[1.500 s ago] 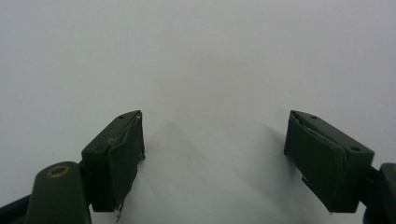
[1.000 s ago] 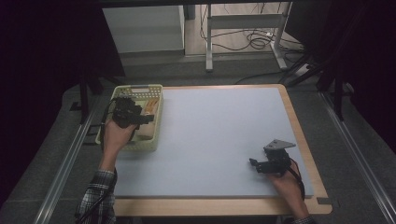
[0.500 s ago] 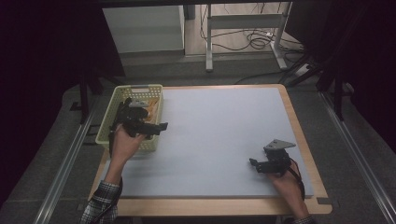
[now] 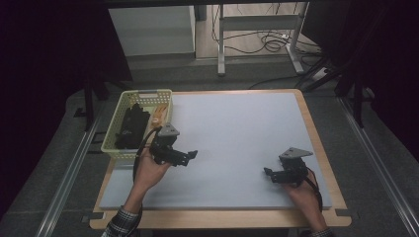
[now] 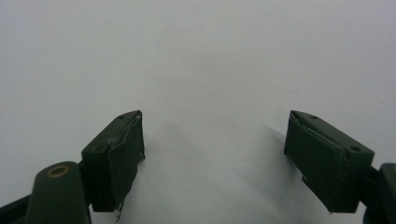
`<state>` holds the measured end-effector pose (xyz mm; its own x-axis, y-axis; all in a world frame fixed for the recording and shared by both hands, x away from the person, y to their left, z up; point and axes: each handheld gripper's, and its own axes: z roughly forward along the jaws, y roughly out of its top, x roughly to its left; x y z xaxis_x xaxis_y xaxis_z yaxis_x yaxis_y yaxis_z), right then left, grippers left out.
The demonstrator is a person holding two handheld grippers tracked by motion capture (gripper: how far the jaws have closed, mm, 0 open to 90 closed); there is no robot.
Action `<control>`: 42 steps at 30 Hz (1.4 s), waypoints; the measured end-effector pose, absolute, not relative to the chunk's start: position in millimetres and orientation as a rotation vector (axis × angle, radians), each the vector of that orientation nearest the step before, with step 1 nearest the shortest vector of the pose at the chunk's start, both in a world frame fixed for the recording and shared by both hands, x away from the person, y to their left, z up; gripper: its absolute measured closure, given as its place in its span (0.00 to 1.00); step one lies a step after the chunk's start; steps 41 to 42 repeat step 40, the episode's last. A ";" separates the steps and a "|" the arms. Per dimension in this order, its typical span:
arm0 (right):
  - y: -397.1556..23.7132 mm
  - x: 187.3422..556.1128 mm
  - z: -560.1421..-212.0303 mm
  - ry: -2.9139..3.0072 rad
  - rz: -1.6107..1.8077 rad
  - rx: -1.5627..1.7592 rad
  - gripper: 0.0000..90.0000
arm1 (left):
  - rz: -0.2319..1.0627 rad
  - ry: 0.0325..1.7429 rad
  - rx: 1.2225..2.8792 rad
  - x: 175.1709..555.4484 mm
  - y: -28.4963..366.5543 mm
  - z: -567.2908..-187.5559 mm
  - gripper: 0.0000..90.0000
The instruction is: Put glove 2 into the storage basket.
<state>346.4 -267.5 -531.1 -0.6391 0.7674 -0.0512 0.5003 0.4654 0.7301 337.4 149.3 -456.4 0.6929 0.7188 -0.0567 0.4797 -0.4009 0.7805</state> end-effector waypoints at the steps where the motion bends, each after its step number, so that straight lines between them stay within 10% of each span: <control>1: -267.5 346.4 -531.1 2.345 0.986 1.067 0.22 | 0.370 0.906 2.083 335.1 146.4 -459.7 0.00; 42: -267.4 346.3 -531.3 2.344 0.986 1.067 0.22 | 0.319 0.912 2.225 308.8 134.5 -549.3 0.00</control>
